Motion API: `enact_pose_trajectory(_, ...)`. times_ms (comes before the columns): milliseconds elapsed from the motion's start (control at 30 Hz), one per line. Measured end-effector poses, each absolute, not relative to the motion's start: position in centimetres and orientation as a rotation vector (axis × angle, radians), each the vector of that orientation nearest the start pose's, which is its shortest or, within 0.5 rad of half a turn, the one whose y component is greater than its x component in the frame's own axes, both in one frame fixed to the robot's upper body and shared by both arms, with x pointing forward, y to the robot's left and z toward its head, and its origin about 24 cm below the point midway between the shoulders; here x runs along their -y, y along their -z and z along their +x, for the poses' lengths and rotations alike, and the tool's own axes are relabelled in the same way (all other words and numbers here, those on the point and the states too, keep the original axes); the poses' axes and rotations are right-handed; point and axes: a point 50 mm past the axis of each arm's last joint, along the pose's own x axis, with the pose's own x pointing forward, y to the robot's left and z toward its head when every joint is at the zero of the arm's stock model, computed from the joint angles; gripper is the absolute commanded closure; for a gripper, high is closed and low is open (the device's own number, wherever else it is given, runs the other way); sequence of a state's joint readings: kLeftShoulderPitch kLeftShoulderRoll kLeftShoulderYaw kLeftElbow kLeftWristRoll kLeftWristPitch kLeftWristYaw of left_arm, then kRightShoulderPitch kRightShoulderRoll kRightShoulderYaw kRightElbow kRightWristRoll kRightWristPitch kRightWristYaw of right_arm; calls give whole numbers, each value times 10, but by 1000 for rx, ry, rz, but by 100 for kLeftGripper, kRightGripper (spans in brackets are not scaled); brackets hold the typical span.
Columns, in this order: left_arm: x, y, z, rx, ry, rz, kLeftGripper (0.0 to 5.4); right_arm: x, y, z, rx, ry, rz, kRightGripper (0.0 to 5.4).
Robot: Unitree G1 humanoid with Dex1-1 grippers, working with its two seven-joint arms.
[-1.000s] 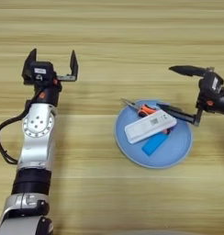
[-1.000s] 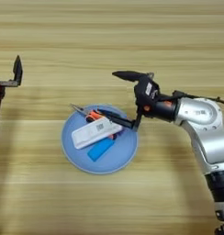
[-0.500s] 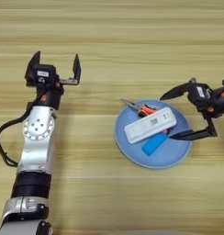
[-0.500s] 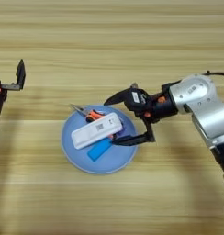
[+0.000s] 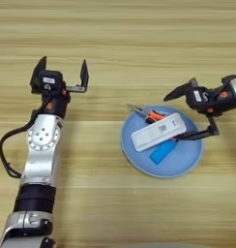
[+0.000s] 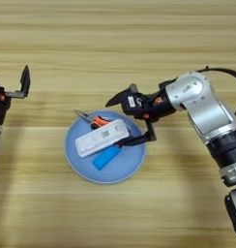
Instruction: Move the objects on the table
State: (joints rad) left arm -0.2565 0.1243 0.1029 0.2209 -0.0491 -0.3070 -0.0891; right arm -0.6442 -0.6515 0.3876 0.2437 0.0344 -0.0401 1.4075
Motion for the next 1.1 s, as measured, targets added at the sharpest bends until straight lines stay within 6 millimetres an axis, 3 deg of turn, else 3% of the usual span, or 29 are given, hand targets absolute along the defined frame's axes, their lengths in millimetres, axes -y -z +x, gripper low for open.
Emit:
enact_pose_trajectory(333,-178,-90,298,329,44,78,1,152,-106,305,-349,-1604,-847,0)
enact_pose_trajectory(700,-177,-90,298,327,46,78,1,149,-96,308,-356,-1602,-837,0)
enact_pose_trajectory(1100,-176,-90,298,327,50,78,0,148,-91,310,-340,-1582,-839,132)
